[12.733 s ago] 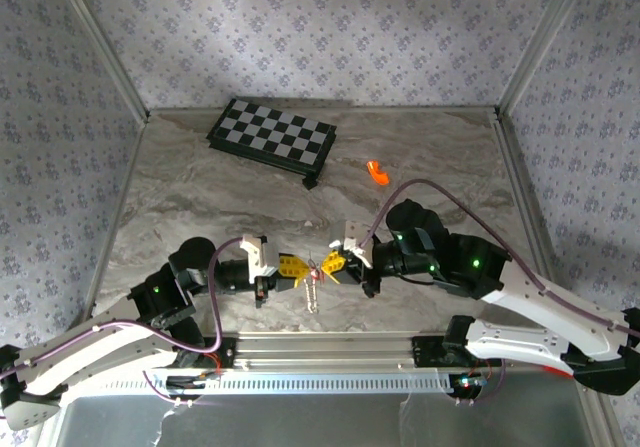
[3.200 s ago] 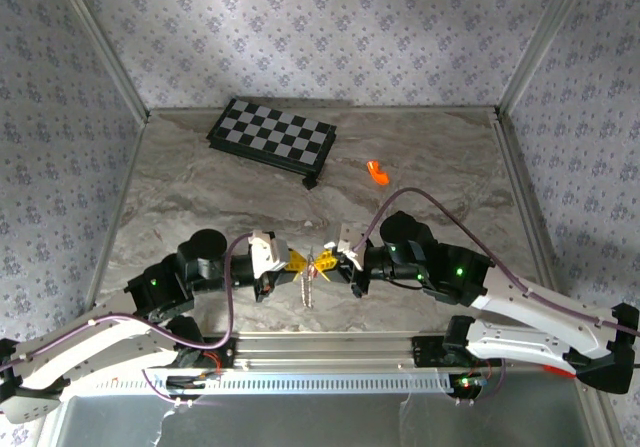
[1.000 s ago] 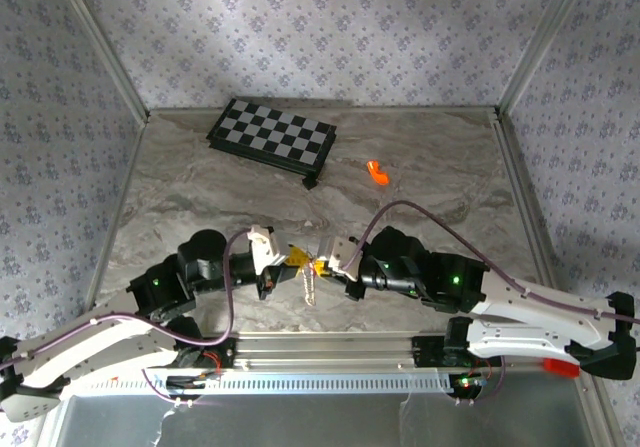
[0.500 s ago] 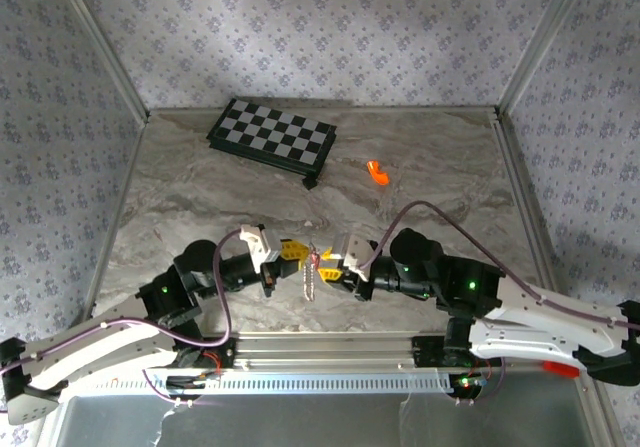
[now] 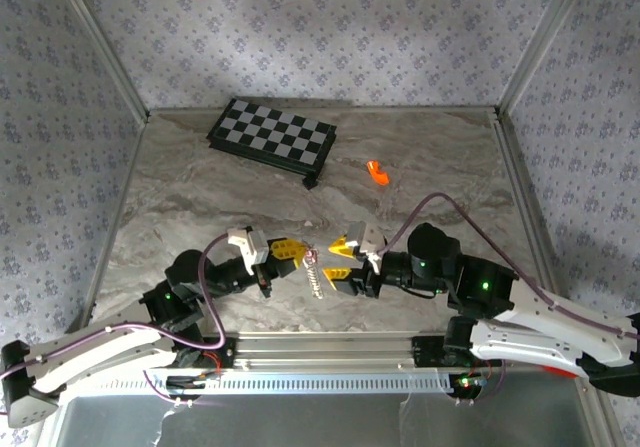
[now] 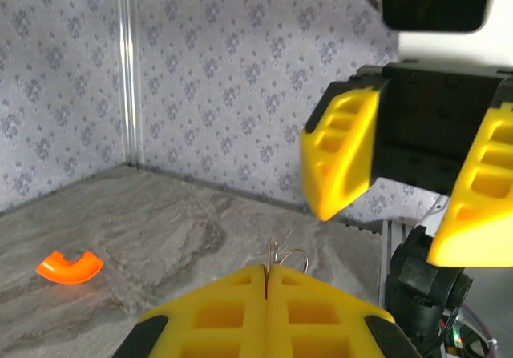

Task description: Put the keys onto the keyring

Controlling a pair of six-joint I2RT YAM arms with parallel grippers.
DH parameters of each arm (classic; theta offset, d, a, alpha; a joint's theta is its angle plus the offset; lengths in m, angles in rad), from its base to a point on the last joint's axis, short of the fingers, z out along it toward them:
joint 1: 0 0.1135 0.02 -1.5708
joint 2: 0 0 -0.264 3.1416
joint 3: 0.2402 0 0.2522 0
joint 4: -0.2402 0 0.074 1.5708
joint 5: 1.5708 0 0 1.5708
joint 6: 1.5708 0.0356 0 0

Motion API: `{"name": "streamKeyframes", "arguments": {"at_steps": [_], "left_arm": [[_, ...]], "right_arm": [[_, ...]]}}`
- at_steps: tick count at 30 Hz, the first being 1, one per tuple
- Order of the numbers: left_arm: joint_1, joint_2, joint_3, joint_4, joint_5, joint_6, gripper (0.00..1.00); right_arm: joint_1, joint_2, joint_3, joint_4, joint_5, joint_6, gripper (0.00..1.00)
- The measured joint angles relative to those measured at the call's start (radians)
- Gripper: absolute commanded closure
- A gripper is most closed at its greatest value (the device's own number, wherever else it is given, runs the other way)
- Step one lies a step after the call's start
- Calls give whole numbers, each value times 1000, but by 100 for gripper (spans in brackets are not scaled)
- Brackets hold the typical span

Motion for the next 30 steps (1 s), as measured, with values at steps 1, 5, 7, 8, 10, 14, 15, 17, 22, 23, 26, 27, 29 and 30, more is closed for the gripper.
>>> {"name": "streamKeyframes", "arguments": {"at_steps": [1, 5, 7, 8, 10, 14, 15, 17, 22, 23, 26, 27, 29, 30], "left_arm": [[0, -4, -5, 10, 4, -5, 100], [0, -9, -21, 29, 14, -14, 100], [-1, -11, -26, 36, 18, -20, 100], [-2, -13, -27, 37, 19, -21, 100], [-3, -18, -30, 40, 21, -24, 100], [-3, -26, -31, 49, 21, -27, 100], [-5, -26, -31, 52, 21, -28, 100], [-7, -26, -31, 56, 22, -28, 100], [-7, -26, -31, 58, 25, -31, 100], [-7, -26, -31, 58, 25, -31, 100], [-7, -26, -31, 58, 30, -31, 100], [-7, -26, -31, 58, 33, -31, 100], [-7, -26, -31, 58, 37, -32, 100], [-7, -26, -31, 58, 40, -32, 100]], "right_arm": [[-2, 2, 0, 5, -2, 8, 39], [-3, 2, 0, 40, -11, 27, 38], [-3, 3, 0, 56, -14, 31, 38], [-3, 5, 0, 61, -14, 32, 38], [-6, 14, 0, 68, -15, 32, 38], [-15, 35, 0, 88, -23, 43, 40], [-17, 39, 0, 92, -25, 48, 42], [-21, 46, 0, 101, -27, 55, 46], [-36, 50, -10, 135, -43, 70, 52], [-39, 53, -10, 140, -50, 72, 53], [-48, 64, -11, 149, -71, 75, 53], [-50, 67, -11, 150, -77, 76, 54], [-52, 72, -11, 150, -90, 76, 54], [-55, 74, -11, 151, -96, 76, 54]]}}
